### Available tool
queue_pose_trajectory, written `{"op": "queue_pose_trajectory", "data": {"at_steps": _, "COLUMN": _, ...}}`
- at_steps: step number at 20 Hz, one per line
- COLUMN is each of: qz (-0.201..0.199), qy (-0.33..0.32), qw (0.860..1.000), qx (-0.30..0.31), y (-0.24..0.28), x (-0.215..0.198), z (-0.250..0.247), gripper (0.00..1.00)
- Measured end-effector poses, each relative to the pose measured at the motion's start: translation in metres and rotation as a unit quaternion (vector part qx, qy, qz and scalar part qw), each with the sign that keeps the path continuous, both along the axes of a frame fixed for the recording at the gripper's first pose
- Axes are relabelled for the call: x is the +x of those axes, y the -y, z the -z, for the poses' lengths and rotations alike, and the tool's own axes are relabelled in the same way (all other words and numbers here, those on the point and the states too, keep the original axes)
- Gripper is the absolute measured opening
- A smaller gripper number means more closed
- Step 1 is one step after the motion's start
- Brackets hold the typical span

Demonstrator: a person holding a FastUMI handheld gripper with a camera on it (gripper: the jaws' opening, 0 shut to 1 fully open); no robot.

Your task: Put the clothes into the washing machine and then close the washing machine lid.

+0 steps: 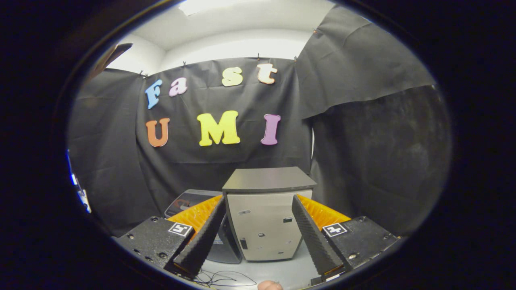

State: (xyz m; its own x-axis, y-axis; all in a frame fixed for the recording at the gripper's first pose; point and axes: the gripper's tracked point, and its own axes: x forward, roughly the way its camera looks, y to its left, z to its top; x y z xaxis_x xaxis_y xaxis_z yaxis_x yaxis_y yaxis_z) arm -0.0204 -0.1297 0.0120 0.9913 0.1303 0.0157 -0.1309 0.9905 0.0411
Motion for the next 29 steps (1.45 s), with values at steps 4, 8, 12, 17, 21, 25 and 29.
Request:
{"op": "queue_pose_trajectory", "data": {"at_steps": 4, "qz": 0.001, "qy": -0.002, "qw": 1.000, "qx": 0.004, "y": 0.0007, "x": 0.0009, "z": 0.0014, "gripper": 1.00}}
{"op": "queue_pose_trajectory", "data": {"at_steps": 8, "qz": 0.001, "qy": -0.004, "qw": 1.000, "qx": 0.004, "y": -0.0007, "x": -0.0007, "z": 0.0019, "gripper": 1.00}}
{"op": "queue_pose_trajectory", "data": {"at_steps": 12, "qz": 0.001, "qy": -0.004, "qw": 1.000, "qx": 0.006, "y": 0.0009, "x": 0.0004, "z": 0.0023, "gripper": 1.00}}
{"op": "queue_pose_trajectory", "data": {"at_steps": 17, "qz": 0.002, "qy": -0.004, "qw": 1.000, "qx": 0.008, "y": 0.0027, "x": -0.0011, "z": 0.0020, "gripper": 1.00}}
{"op": "queue_pose_trajectory", "data": {"at_steps": 21, "qz": 0.001, "qy": -0.003, "qw": 1.000, "qx": 0.006, "y": 0.0015, "x": 0.0007, "z": 0.0030, "gripper": 1.00}}
{"op": "queue_pose_trajectory", "data": {"at_steps": 25, "qz": -0.001, "qy": -0.004, "qw": 1.000, "qx": 0.005, "y": 0.0026, "x": 0.0000, "z": 0.0032, "gripper": 1.00}}
{"op": "queue_pose_trajectory", "data": {"at_steps": 29, "qz": -0.004, "qy": -0.008, "qw": 1.000, "qx": 0.005, "y": 0.0007, "x": -0.0002, "z": 0.0045, "gripper": 1.00}}
